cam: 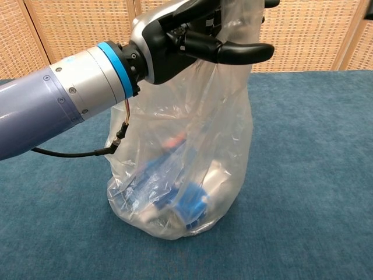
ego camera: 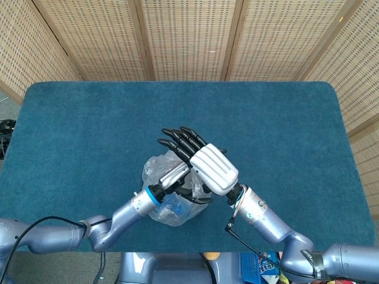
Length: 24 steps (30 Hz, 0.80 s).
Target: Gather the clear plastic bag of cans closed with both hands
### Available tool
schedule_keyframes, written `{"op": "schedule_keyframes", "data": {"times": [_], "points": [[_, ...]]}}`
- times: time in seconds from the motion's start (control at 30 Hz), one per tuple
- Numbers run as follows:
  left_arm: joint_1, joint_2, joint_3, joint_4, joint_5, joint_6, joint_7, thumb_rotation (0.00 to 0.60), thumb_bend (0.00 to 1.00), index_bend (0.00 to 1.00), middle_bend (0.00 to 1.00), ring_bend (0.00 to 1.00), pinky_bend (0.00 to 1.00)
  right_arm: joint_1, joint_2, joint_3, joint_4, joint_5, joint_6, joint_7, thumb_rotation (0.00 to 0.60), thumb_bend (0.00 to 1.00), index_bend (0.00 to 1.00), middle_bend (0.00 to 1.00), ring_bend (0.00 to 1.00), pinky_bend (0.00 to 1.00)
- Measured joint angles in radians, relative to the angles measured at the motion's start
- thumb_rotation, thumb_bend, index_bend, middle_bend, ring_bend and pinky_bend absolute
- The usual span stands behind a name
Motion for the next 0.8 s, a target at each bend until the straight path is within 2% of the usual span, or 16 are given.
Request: {"op": "schedule_keyframes", "data": {"times": [0.2,0.47,0.8], "points": [[0.011,0.005,-0.005,-0.005,0.005,0.021,-0.032,0.6,0.22,0.1,0.07,0.05,0.03,-0.037,0.054,-0.016,0.0,-0.046,0.012,0.061,0.6,0.0,0.0,0.0,0.0,0.0],[0.03,0.011,-0.01,-0.025,0.019,0.057,-0.145,0.6,0.22,0.09,0.06,0.05,0.03,-0.115,0.139,-0.074,0.021,-0.158,0.059,0.111,0.6,0.0,0.0,0.0,0.0,0.0],[0.053,0.009,0.007,-0.028,0.045,0.089,-0.187,0.6,0.22,0.09,0.07,0.05,0.03,-0.195,0.16,-0.111,0.079,-0.204,0.152,0.01,0.6,0.0,0.0,0.0,0.0,0.0]]}}
